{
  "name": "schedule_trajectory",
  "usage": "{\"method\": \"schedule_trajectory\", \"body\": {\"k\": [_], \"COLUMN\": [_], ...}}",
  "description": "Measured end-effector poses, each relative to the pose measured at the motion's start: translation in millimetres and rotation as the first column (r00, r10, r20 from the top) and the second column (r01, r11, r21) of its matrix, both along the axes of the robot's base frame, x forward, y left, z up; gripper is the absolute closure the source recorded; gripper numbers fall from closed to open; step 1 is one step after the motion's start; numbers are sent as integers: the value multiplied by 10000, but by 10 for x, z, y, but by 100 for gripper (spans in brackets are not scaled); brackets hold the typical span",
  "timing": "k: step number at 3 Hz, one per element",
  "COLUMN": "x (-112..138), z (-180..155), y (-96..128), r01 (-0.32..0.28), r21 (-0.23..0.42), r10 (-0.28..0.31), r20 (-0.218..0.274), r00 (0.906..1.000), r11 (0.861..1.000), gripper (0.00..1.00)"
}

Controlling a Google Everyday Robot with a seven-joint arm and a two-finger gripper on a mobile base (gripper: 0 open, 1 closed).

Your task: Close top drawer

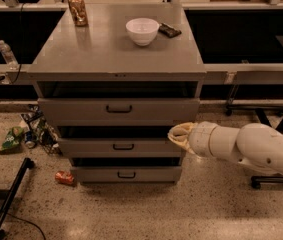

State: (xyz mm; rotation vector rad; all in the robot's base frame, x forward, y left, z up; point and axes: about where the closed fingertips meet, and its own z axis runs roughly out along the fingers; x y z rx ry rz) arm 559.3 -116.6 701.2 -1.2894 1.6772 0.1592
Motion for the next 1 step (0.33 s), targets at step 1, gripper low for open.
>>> {"method": "schedule_trajectory", "body": {"k": [1], "x": [-226], "z": [464], "y": [-27], "r01": [430], "r21": [1392], "r10": [-499], "r20": [469], "r00": [9976], "r11": [9893], "gripper": [85]}}
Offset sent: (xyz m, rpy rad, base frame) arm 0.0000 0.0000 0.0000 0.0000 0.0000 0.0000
